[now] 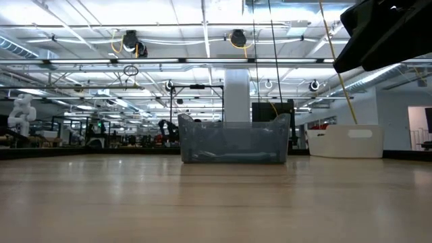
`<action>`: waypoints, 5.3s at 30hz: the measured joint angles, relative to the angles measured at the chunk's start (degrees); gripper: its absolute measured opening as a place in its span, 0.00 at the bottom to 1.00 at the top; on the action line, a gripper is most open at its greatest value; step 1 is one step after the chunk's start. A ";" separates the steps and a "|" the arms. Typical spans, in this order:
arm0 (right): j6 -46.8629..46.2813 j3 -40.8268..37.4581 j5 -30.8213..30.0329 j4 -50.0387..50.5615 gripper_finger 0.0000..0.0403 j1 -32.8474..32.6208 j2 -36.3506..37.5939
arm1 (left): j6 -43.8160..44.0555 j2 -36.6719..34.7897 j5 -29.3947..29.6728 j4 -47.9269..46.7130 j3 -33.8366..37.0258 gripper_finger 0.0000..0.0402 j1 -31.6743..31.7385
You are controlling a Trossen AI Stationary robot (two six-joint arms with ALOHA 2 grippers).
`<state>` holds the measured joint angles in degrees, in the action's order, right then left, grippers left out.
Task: Sort silverware by color (type)
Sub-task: Put the dark blue spoon into the blue bin, then return to Home Position
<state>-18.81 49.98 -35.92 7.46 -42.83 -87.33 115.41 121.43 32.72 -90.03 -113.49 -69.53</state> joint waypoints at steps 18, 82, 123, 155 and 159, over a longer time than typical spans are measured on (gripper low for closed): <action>0.67 0.00 0.00 0.00 0.40 0.00 -0.02 | -20.70 -12.04 3.15 -0.02 9.44 0.14 5.46; 1.73 0.00 0.20 0.20 0.40 -0.02 -0.02 | 7.88 -24.24 -27.18 0.03 25.59 0.31 3.90; 14.36 0.00 -1.74 11.31 0.02 -1.16 17.26 | -67.74 -21.80 23.89 38.19 25.59 0.00 26.93; 22.98 -22.87 1.76 0.87 0.00 1.95 44.09 | -120.30 -19.82 -19.90 124.45 58.05 0.00 54.63; 22.99 -27.07 3.41 0.11 0.00 4.27 48.94 | -120.68 -26.02 -23.93 128.77 66.01 0.00 56.71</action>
<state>4.19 22.90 -32.51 7.58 -38.55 -38.39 -5.28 95.41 8.79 38.73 -47.49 -12.82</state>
